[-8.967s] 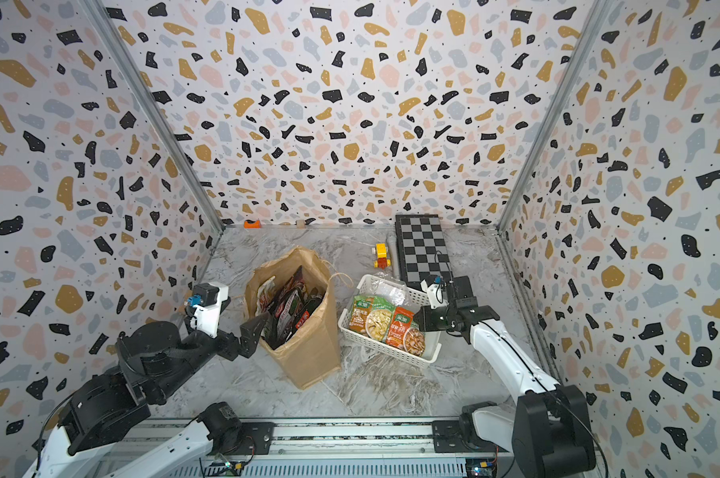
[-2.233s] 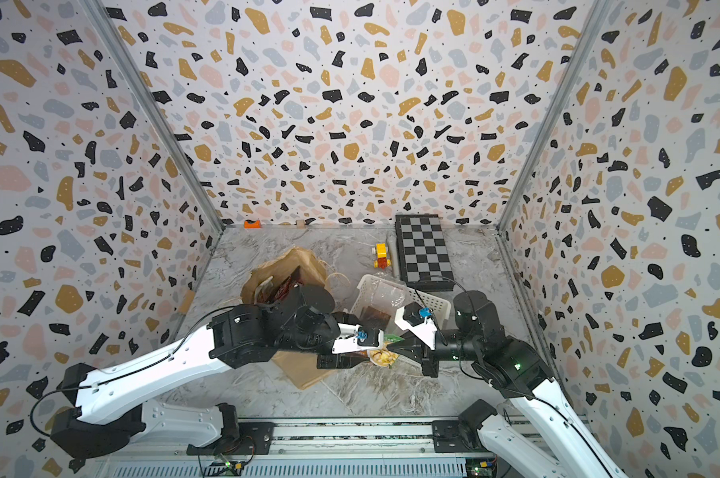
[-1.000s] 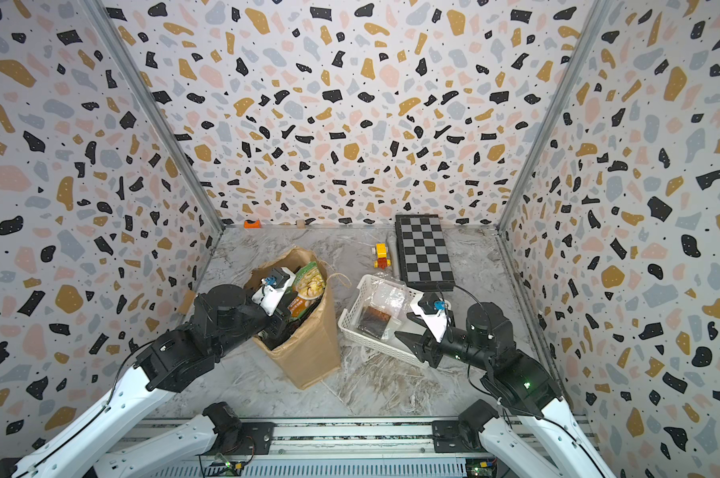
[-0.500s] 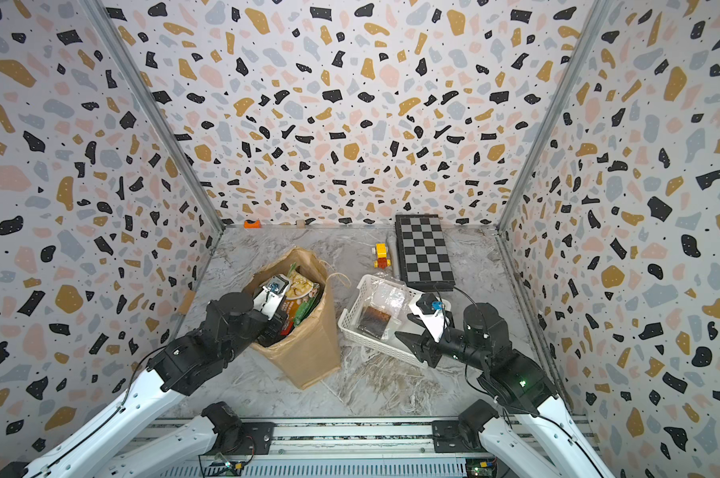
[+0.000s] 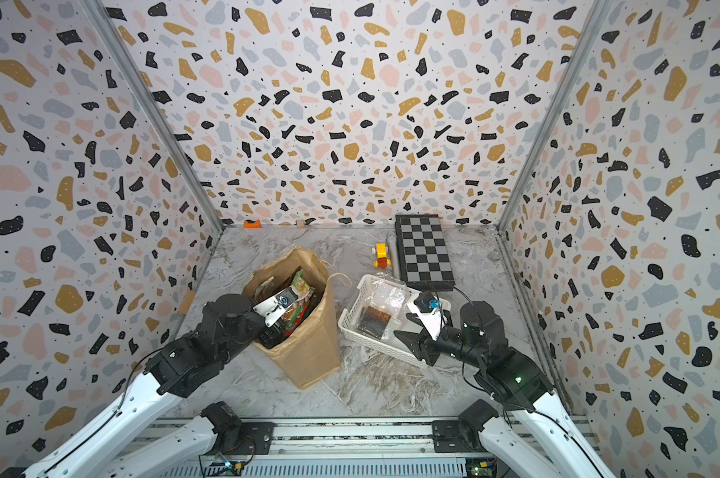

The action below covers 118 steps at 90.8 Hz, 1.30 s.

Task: Place the condiment packets inside the bag
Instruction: Place the condiment packet in the paper bag.

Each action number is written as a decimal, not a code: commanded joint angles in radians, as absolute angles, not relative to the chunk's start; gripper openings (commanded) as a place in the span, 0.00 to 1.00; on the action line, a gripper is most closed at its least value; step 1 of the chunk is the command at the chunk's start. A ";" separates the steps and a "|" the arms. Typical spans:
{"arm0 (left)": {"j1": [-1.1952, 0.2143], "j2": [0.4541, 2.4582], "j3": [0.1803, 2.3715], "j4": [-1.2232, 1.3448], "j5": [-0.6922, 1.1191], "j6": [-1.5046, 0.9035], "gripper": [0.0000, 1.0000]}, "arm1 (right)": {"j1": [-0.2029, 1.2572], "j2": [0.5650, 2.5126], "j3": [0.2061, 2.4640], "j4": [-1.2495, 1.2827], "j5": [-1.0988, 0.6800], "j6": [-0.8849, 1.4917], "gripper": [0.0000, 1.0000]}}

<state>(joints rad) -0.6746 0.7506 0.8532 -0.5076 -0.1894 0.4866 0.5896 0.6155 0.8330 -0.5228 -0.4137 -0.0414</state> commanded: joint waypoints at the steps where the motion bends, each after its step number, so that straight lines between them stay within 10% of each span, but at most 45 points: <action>1: -0.673 0.727 0.825 -0.570 -0.046 0.447 0.00 | 0.594 0.624 0.836 -0.495 -0.411 -0.037 0.56; 46: -0.673 0.770 1.065 -0.902 -0.040 0.508 0.00 | 0.595 0.648 0.826 -0.473 -0.413 -0.026 0.56; 88: -0.668 0.798 0.925 -0.672 -0.185 0.449 0.00 | 0.594 0.638 0.821 -0.487 -0.410 -0.025 0.55; 99: -0.666 0.767 0.942 -0.644 -0.260 0.408 0.64 | 0.594 0.650 0.821 -0.483 -0.402 -0.021 0.56; 118: -0.666 0.726 1.078 -0.639 -0.281 0.242 1.00 | 0.594 0.769 0.825 -0.452 -0.263 0.047 0.70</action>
